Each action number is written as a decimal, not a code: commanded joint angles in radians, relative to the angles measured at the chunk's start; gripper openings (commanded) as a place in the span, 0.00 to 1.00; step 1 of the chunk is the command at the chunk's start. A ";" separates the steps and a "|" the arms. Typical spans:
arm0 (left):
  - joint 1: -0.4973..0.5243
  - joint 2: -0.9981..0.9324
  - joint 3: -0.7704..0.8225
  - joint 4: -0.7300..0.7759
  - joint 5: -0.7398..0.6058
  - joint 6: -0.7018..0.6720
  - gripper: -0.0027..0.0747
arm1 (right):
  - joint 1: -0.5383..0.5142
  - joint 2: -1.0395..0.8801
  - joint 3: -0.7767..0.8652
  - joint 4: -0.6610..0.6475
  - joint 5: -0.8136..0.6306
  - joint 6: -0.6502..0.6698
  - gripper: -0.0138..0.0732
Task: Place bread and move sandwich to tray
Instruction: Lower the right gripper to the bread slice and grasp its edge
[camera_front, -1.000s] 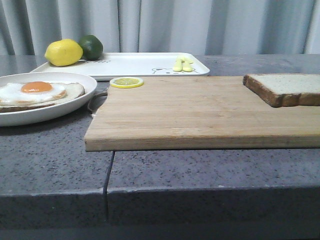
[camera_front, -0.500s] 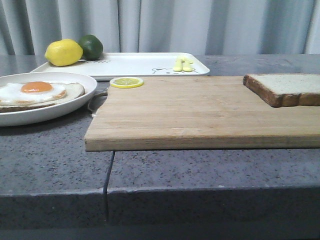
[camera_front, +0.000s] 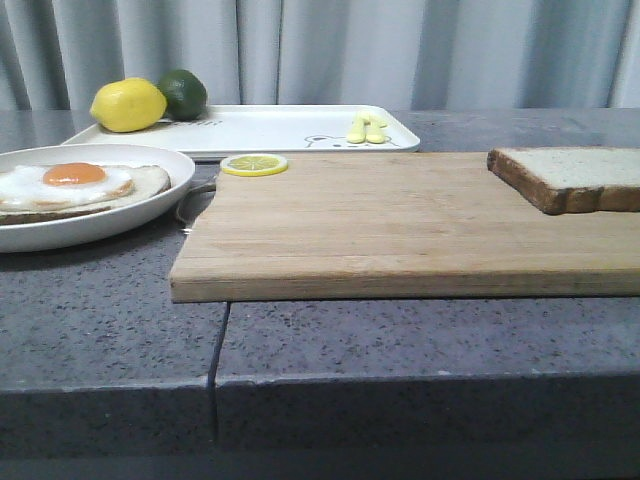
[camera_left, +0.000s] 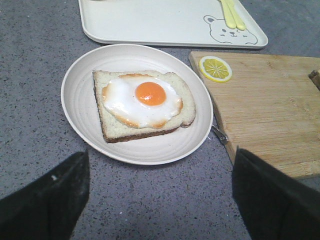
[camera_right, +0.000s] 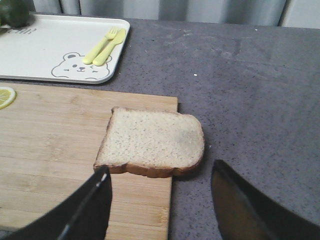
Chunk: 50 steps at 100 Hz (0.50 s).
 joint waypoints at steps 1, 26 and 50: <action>0.003 0.009 -0.035 -0.031 -0.056 -0.001 0.74 | -0.005 0.020 -0.037 0.067 -0.087 -0.062 0.68; 0.003 0.009 -0.035 -0.031 -0.056 -0.001 0.74 | -0.052 0.129 -0.037 0.466 -0.181 -0.423 0.67; 0.003 0.009 -0.035 -0.031 -0.056 -0.001 0.74 | -0.288 0.268 -0.037 0.947 -0.146 -0.820 0.67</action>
